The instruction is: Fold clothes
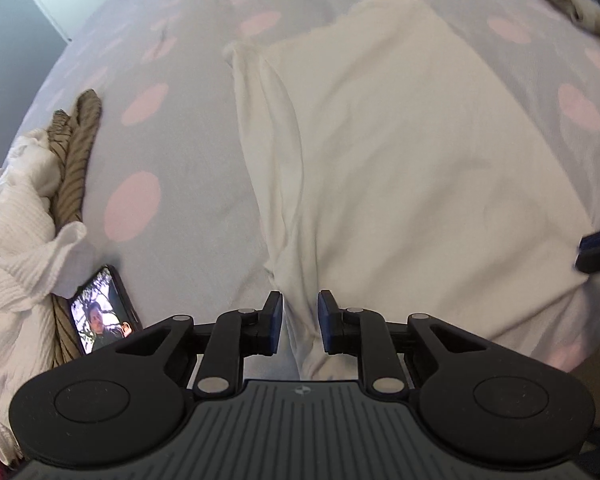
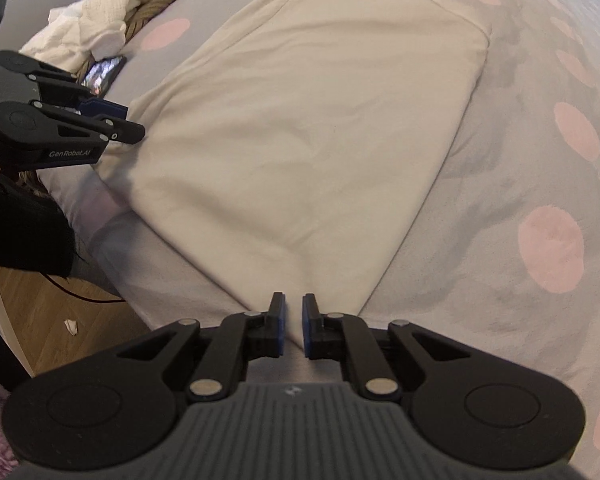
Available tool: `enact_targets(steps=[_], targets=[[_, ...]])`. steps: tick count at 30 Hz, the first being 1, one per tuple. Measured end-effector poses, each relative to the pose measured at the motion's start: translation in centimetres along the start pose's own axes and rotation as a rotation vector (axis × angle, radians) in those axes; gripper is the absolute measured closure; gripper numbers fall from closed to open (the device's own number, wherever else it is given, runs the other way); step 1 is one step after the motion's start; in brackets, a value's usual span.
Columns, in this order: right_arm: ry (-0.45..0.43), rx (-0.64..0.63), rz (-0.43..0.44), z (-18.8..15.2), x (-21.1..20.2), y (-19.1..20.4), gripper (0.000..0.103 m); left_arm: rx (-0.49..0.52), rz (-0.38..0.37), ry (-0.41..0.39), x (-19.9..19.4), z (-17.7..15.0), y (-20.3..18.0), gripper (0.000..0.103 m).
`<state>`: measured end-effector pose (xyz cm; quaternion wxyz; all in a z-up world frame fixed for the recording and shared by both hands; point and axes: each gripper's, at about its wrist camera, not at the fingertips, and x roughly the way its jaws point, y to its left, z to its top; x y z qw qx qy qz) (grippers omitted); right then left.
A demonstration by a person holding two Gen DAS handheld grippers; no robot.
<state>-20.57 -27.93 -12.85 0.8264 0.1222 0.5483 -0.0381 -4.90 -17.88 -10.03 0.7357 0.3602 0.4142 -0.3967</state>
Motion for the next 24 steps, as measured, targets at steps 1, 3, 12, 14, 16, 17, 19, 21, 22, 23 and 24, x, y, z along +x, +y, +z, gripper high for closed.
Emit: enact_targets(steps=[1,3,12,14,16,17,19,21,22,23,24], targets=[[-0.019,0.008,0.001,0.2,-0.5,-0.2,0.090,-0.021,-0.007,-0.025,-0.3,0.1,0.1,0.086],[-0.066,0.032,0.004,0.7,-1.2,-0.7,0.089,-0.055,-0.037,-0.071,-0.9,0.8,0.1,0.086],[-0.359,0.123,0.007,2.1,-3.5,-1.5,0.076,-0.032,-0.115,-0.206,-1.5,1.6,-2.1,0.086],[-0.373,0.125,-0.013,2.2,-3.5,-1.7,0.074,-0.016,-0.106,-0.209,-1.4,1.7,-2.5,0.086],[-0.373,0.110,-0.035,2.4,-3.1,-1.6,0.074,-0.011,-0.102,-0.208,-1.2,1.8,-2.7,0.086],[-0.377,0.105,-0.043,2.4,-3.0,-1.6,0.074,-0.012,-0.103,-0.206,-1.2,1.8,-2.7,0.086],[-0.387,0.104,-0.056,2.3,-2.7,-1.8,0.074,-0.023,-0.107,-0.197,-1.0,2.0,-2.5,0.086],[-0.395,0.117,-0.062,2.4,-2.5,-2.0,0.074,-0.038,-0.112,-0.187,-0.7,2.3,-2.1,0.086],[-0.397,0.123,-0.069,2.5,-2.4,-2.2,0.074,-0.046,-0.114,-0.183,-0.6,2.4,-1.8,0.086],[-0.398,0.129,-0.078,2.6,-2.3,-2.3,0.074,-0.054,-0.116,-0.178,-0.4,2.5,-1.6,0.086],[-0.400,0.135,-0.088,2.7,-2.2,-2.5,0.074,-0.062,-0.118,-0.174,-0.3,2.7,-1.4,0.086]])
